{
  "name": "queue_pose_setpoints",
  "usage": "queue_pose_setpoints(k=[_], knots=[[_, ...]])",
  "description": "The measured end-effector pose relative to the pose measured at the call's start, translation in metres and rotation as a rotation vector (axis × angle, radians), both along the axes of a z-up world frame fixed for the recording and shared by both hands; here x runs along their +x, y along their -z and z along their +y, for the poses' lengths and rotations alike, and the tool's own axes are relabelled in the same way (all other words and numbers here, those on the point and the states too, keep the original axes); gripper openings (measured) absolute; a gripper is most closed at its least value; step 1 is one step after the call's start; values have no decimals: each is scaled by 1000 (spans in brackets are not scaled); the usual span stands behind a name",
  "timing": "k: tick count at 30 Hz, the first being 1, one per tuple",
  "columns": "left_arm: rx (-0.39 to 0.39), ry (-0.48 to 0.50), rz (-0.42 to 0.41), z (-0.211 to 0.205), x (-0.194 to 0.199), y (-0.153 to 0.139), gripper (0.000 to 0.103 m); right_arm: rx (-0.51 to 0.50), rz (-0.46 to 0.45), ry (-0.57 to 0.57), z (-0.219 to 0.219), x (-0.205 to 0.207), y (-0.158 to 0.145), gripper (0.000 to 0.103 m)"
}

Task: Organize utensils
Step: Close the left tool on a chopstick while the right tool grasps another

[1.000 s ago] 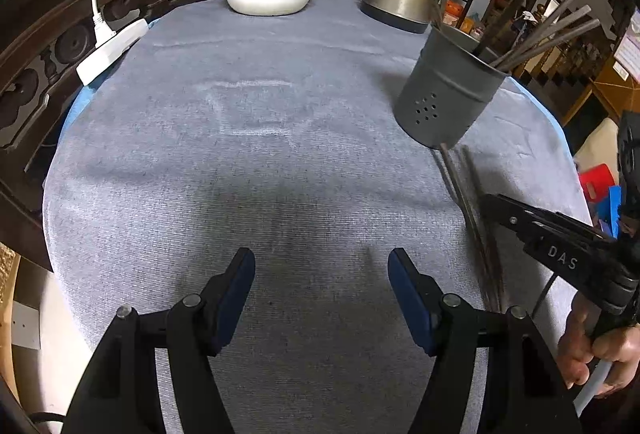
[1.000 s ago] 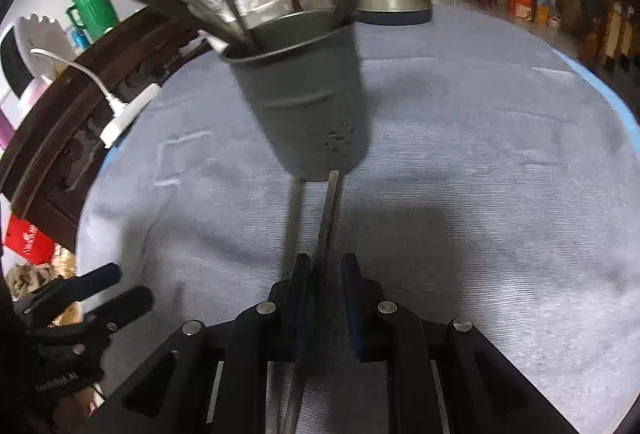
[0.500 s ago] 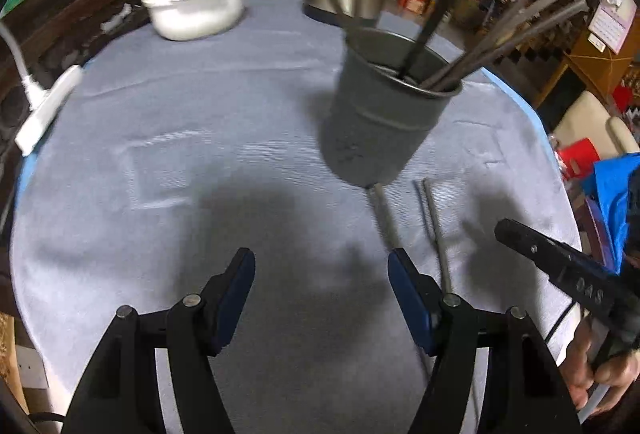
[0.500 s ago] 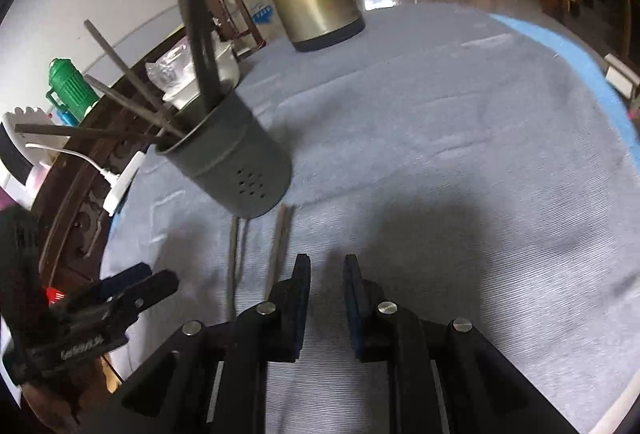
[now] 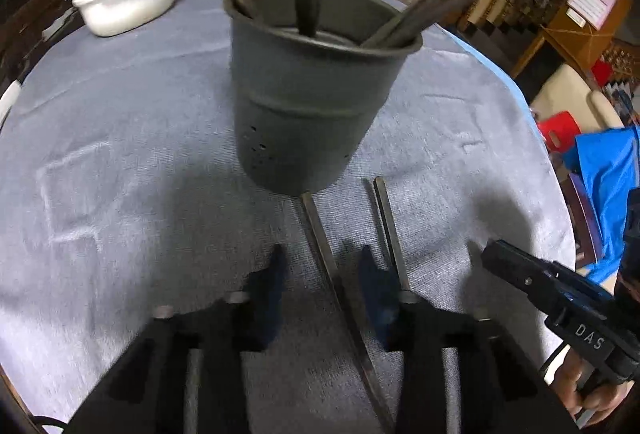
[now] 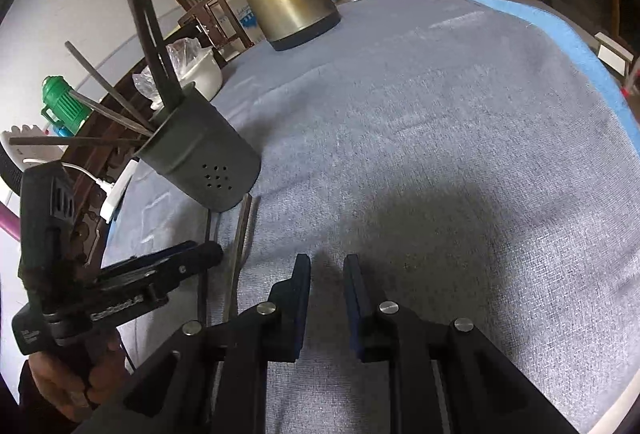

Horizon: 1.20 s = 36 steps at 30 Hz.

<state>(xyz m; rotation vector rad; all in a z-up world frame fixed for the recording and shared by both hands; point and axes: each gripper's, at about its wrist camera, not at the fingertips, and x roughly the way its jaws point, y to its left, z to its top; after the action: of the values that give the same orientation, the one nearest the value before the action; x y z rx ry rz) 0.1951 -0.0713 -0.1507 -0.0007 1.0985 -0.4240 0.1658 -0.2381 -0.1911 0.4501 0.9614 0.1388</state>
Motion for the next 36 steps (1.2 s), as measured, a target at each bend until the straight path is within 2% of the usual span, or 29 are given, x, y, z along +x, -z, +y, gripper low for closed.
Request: queue_pose_setpoints(k=[2, 5, 9, 17, 19, 23, 28, 31, 36], knots=[[-4, 16, -2, 3, 4, 2, 14, -2, 0, -1, 0, 1, 1, 20], [-12, 34, -2, 9, 5, 2, 7, -6, 2, -4, 2, 1, -1, 20], [-11, 37, 0, 32, 4, -2, 7, -3, 7, -22, 6, 5, -5, 20], [-24, -32, 37, 74, 11, -3, 7, -15, 33, -124, 43, 32, -20, 20], [-33, -37, 31, 82, 11, -7, 8, -43, 47, -154, 57, 40, -21, 20], [-39, -53, 21, 100, 14, -15, 25, -74, 80, -172, 72, 50, -16, 21], [-46, -61, 35, 110, 27, -21, 27, -125, 137, -152, 81, 66, -12, 21], [-46, -42, 60, 103, 37, -22, 32, -156, 174, -150, 86, 75, -10, 21], [-28, -27, 136, 81, 50, -5, 32, -163, 211, -155, 92, 81, -5, 20]])
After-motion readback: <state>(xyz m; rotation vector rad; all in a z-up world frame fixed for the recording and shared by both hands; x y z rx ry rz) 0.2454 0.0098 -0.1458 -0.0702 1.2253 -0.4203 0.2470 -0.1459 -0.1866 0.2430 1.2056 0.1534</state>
